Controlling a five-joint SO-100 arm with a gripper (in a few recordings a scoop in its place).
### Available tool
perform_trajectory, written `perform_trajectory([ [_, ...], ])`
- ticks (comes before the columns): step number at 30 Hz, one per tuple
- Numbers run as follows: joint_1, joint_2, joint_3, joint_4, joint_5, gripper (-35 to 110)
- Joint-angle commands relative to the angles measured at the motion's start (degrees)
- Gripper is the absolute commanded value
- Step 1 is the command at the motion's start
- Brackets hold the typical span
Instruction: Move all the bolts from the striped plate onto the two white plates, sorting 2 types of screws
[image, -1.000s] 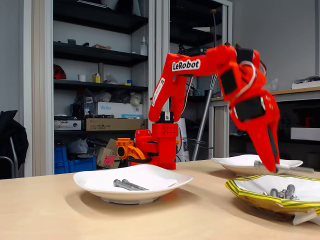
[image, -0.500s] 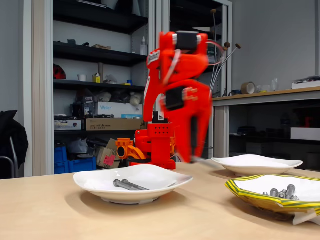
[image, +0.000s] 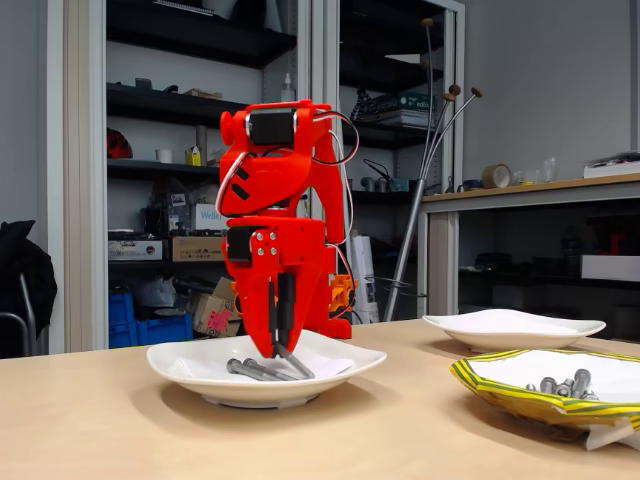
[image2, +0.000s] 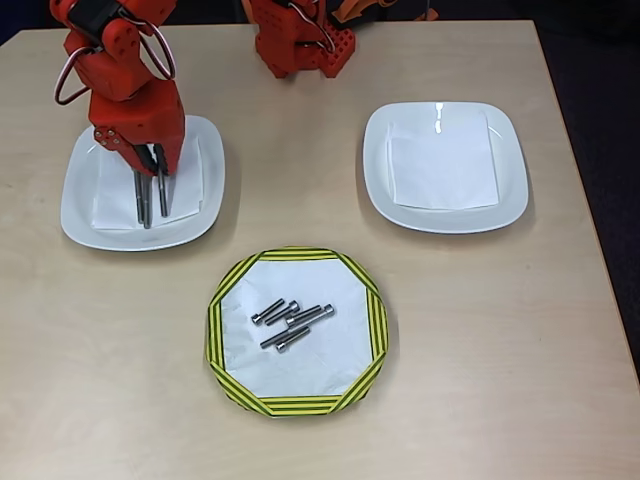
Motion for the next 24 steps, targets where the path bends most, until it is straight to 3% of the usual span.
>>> perform_trajectory([
  [1, 0.09, 5.1, 0.88, 0.7, -1.85, 6],
  [9, -4.31, 7.73, 0.79, 0.18, -1.49, 10],
  [20, -20.39, -4.31, -14.77, -5.27, 10.02, 6],
  [24, -25.49, -8.53, -17.67, -10.46, 2.81, 1],
])
